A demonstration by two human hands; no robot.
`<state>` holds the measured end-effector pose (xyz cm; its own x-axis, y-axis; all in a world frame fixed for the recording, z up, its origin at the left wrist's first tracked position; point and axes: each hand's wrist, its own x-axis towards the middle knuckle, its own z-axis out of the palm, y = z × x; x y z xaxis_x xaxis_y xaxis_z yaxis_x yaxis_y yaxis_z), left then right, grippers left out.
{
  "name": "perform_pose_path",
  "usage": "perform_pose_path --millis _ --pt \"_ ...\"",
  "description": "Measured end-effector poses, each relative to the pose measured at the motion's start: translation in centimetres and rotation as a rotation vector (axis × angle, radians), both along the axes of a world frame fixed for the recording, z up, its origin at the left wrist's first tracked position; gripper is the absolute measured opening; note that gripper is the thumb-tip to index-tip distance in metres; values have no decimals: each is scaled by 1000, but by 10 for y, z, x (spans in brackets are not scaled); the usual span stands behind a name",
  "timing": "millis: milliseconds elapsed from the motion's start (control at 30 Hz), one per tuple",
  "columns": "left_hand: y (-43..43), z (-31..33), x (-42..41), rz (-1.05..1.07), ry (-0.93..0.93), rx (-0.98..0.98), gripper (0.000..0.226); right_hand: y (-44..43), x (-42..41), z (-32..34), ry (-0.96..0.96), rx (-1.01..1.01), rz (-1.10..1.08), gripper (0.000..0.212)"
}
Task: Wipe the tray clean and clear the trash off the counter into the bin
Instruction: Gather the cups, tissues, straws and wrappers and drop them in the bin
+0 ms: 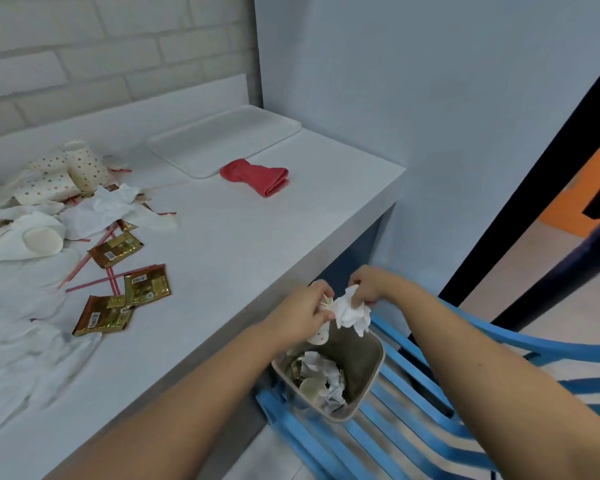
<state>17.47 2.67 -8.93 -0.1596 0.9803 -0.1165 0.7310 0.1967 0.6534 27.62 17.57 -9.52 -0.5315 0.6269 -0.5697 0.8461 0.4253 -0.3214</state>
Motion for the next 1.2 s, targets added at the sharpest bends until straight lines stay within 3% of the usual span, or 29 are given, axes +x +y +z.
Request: perform_pose_path --millis 233,367,500,733,933,1200 --pt "-11 -63 10 -3 -57 -164 26 -18 19 -44 -18 -101 -82 61" --pt "-12 -74 12 -26 -57 -206 43 -18 21 -46 -22 -125 -68 47" --pt "-7 -67 5 6 -18 -133 41 -15 15 -34 -20 -129 -20 33" --pt "-7 -26 -3 126 41 260 21 -17 -19 12 -35 -116 150 9" --pt "-25 16 -31 304 87 506 16 -37 -63 71 54 -89 317 15" --pt "-70 41 -95 556 234 442 21 -88 -137 95 306 -2 430 11"
